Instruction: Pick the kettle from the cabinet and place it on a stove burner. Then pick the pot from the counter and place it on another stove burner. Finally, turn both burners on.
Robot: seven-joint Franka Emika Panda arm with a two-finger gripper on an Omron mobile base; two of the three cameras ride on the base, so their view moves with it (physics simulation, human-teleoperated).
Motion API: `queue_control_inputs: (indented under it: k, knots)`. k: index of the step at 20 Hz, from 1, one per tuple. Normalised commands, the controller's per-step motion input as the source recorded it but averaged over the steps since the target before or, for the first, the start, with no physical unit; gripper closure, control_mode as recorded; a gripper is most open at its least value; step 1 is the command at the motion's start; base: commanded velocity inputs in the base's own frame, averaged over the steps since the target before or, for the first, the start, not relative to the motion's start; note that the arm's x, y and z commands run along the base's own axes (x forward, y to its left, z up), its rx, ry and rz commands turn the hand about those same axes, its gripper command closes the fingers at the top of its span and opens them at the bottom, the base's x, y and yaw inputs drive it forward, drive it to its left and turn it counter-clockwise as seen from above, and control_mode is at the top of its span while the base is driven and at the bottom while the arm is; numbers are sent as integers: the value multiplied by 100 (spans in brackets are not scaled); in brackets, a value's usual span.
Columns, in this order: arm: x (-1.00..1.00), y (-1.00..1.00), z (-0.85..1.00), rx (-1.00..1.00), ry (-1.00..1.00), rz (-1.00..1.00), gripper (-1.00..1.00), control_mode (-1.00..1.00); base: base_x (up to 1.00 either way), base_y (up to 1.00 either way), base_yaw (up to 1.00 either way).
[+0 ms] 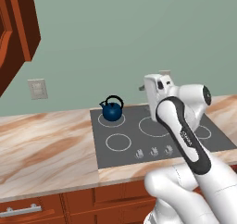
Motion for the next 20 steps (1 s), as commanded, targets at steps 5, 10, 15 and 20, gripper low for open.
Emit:
queue_control_inputs:
  k: [5,10,15,20]
  knots:
    - [-57,0,40,-28,-15,8,-100,-100,0,0,0]
    - [-59,2,53,-27,-15,6,-100,-100,0,0,0]
    - [-61,11,48,-25,-8,2,-100,-100,0,0,0]
    - [-65,10,39,-24,-1,0,-100,-100,0,0,0]
